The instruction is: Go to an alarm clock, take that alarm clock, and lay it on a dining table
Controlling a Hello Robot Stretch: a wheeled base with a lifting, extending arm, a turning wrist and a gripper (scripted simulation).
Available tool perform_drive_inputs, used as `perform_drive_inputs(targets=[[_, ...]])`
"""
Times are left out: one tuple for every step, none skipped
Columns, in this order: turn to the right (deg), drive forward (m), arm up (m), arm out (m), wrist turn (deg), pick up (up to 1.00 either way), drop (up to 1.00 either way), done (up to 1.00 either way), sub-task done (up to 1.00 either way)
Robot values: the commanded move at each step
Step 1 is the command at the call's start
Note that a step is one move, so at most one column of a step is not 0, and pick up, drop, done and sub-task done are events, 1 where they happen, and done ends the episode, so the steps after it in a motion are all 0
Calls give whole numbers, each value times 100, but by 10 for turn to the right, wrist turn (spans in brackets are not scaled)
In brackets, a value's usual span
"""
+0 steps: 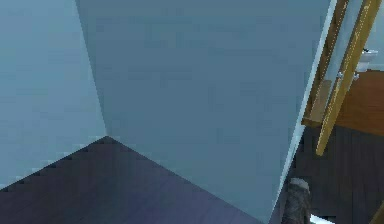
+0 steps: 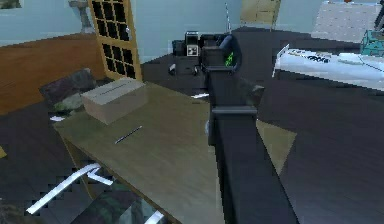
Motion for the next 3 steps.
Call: perform_drive_inputs(targets=[[0,0,-4,0,0,0,0,0,0],[0,0,-32,0,0,0,0,0,0],[0,0,0,0,0,0,100,0,0]])
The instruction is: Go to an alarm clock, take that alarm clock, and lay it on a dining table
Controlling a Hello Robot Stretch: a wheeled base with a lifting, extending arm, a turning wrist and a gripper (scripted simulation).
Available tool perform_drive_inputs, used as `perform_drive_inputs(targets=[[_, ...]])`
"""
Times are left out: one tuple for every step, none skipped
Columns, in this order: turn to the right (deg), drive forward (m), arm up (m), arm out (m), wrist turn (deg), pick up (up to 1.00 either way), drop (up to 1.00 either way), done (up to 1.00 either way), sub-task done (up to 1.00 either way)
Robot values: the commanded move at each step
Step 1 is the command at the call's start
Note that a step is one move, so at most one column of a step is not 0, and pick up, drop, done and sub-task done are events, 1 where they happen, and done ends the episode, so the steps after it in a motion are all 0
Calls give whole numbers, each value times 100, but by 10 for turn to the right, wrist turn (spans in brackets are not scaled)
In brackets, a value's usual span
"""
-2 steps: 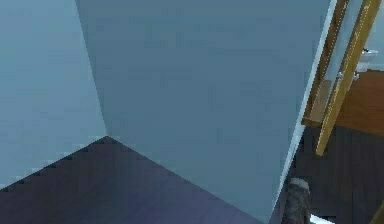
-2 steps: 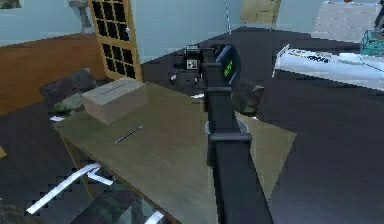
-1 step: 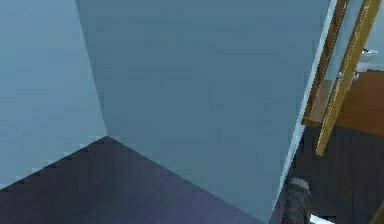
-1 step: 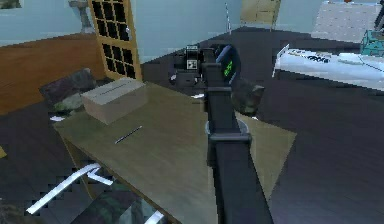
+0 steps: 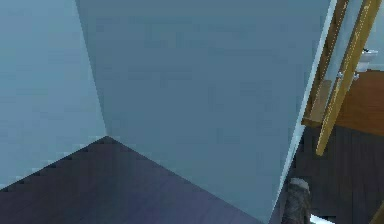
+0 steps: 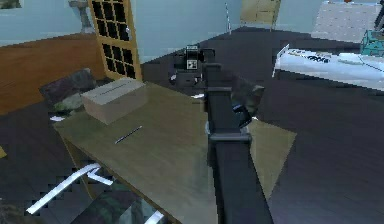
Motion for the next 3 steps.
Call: perform_drive_inputs(targets=[[0,0,4,0,0,0,0,0,0],[0,0,0,-8,0,0,0,0,0],[0,0,0,0,0,0,0,100,0]])
